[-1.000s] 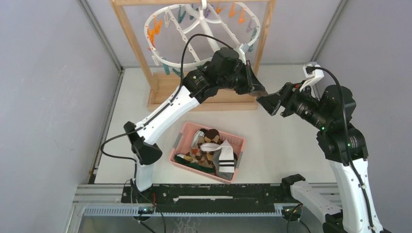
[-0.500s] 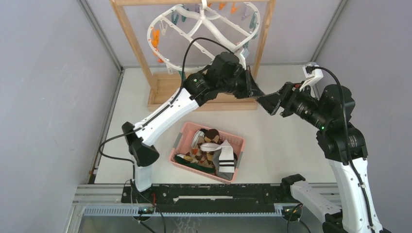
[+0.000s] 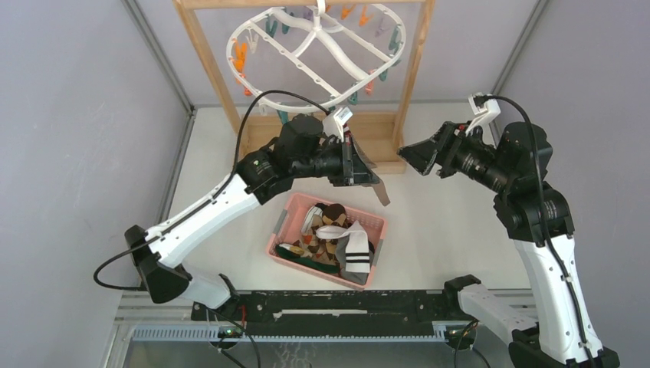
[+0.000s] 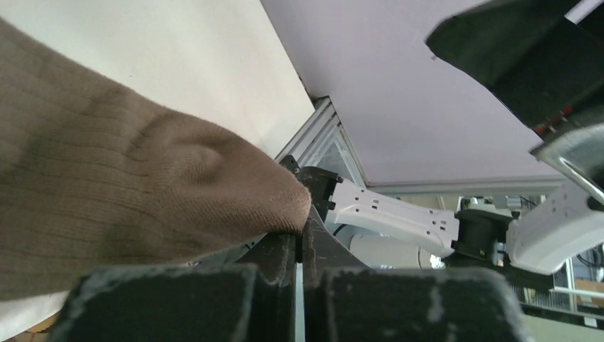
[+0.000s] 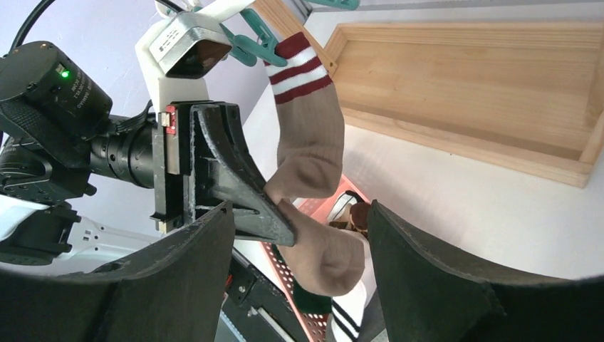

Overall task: Remove the socks clipped to the hanger
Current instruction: Remove the sock from the hanger.

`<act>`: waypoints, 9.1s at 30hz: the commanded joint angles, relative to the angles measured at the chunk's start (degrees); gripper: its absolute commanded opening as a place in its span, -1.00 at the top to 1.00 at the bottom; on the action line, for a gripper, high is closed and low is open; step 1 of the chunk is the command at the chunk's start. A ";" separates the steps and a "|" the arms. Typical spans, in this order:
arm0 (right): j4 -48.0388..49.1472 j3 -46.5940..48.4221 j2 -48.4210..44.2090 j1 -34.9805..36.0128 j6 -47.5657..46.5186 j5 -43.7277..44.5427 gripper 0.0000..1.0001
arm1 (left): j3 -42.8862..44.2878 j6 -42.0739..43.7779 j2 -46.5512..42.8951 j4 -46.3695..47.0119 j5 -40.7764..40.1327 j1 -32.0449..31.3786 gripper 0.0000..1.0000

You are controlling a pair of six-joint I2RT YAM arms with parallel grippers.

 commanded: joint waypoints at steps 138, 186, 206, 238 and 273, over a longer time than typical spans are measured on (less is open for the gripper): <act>43.22 12.21 37.09 18.16 -12.21 1.78 -0.45 | -37.16 -26.91 -33.47 35.28 25.73 28.26 1.00; 40.55 16.74 31.22 4.28 -8.01 1.09 -0.44 | -32.98 -29.33 -24.92 43.89 30.31 26.95 1.00; 37.75 9.85 21.09 6.69 -8.21 -3.25 -0.46 | -32.73 -29.35 -23.56 45.23 29.34 23.54 1.00; 33.78 5.13 17.00 14.85 -9.47 -5.18 -0.46 | -32.99 -29.61 -24.39 45.22 27.89 21.07 1.00; 41.21 4.86 24.18 22.67 -11.77 -5.71 -0.45 | -40.35 -31.04 -36.88 39.71 24.11 20.17 1.00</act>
